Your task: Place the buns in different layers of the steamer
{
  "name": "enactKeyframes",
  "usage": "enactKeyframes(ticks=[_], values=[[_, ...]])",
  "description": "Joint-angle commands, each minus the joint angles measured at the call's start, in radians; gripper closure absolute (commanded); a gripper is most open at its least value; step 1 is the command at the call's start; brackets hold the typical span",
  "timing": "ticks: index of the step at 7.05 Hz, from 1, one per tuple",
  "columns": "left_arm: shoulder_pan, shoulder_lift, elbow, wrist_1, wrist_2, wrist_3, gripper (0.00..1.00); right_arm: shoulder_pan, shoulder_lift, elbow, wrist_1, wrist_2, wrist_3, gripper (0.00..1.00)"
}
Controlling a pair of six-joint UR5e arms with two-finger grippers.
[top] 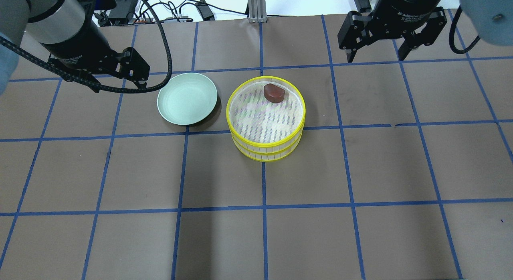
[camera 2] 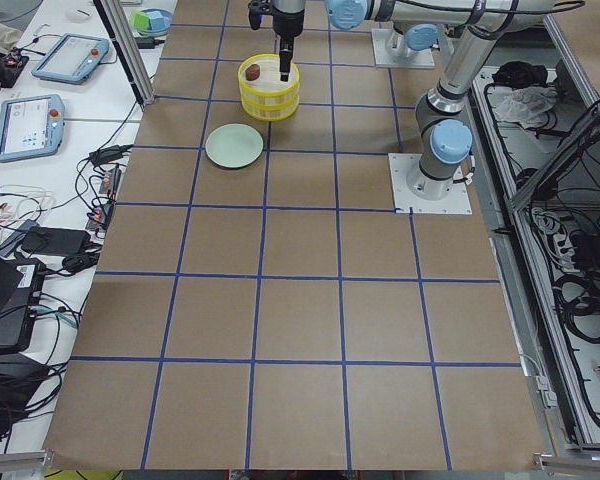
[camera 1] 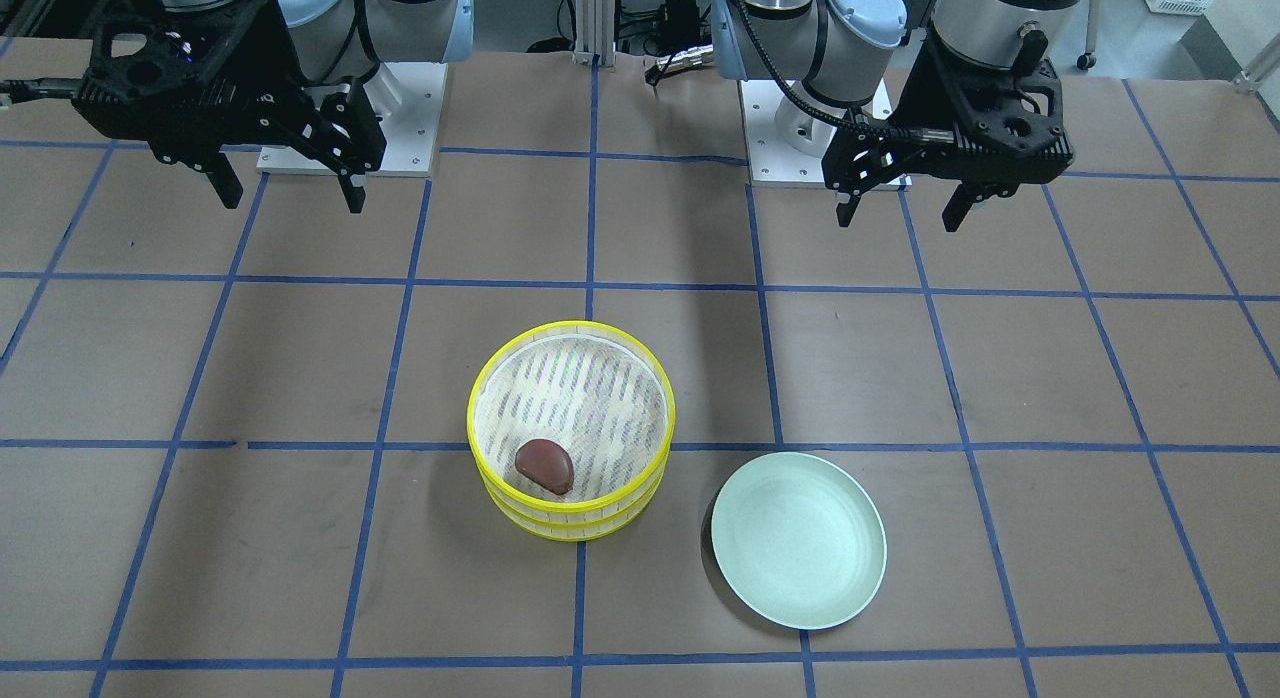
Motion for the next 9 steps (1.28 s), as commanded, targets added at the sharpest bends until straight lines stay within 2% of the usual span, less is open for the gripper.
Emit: enactKeyframes(ticks=[1,9], values=[[0.0,0.0,0.0,0.0,-0.001,0.0,0.0,0.0,0.0,0.0,-0.001,0.0,0.0,0.01],[0.008,-0.011,-0.018,0.012,-0.003,-0.001,0.0,0.0,0.0,0.0,0.002,0.0,0.0,0.01]])
